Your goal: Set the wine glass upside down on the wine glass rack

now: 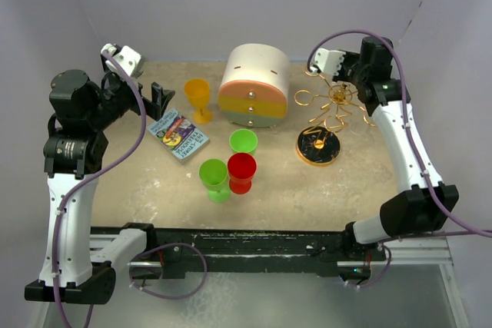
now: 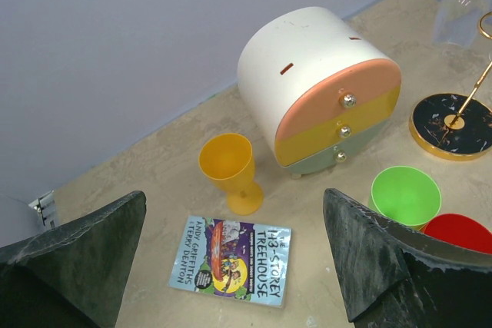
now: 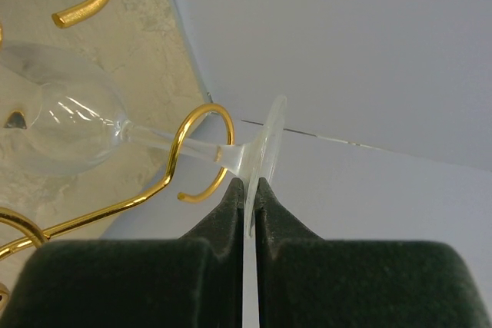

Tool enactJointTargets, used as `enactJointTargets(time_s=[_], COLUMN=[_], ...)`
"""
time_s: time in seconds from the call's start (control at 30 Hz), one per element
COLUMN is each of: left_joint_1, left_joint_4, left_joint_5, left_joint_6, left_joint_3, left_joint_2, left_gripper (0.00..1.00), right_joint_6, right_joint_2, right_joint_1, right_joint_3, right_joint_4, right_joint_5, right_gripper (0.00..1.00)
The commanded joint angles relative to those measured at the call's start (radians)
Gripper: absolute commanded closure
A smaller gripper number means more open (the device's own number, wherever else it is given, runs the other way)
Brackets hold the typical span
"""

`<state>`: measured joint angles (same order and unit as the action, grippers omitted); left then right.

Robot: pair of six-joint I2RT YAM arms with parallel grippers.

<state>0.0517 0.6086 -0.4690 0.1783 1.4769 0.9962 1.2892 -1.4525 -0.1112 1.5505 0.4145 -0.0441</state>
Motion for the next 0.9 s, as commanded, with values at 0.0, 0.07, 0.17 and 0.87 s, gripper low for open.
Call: enactJointTargets(time_s=[0.0, 0.07, 0.17, 0.87], left_joint_1=[-0.009, -0.010, -0.010, -0.010], left_joint_4=[-0.040, -0.040, -0.040, -0.045], left_joint_5=[-0.020, -0.021, -0.020, -0.020], left_joint_6=[0.015, 0.016, 0.016, 0.018], left_joint_3=[0.001, 0.001, 0.000, -0.015], left_joint_2=[-0.011, -0.012, -0.013, -0.018], left_gripper=[0.01, 0.01, 0.01, 0.01], right_joint_6=[-0.017, -0.016, -0.016, -0.056], right_joint_2=[0.009, 0.008, 0.005, -0.009], right_joint_1=[-0.005, -0.005, -0.005, -0.005], right_joint_3=[0.051, 0.048, 0.044, 0.010], right_joint_4=[-0.048, -0.049, -0.051, -0.029], right_joint_5=[-0.024, -0.032, -0.039, -0.036], right_gripper=[0.99, 0.99, 0.99, 0.92])
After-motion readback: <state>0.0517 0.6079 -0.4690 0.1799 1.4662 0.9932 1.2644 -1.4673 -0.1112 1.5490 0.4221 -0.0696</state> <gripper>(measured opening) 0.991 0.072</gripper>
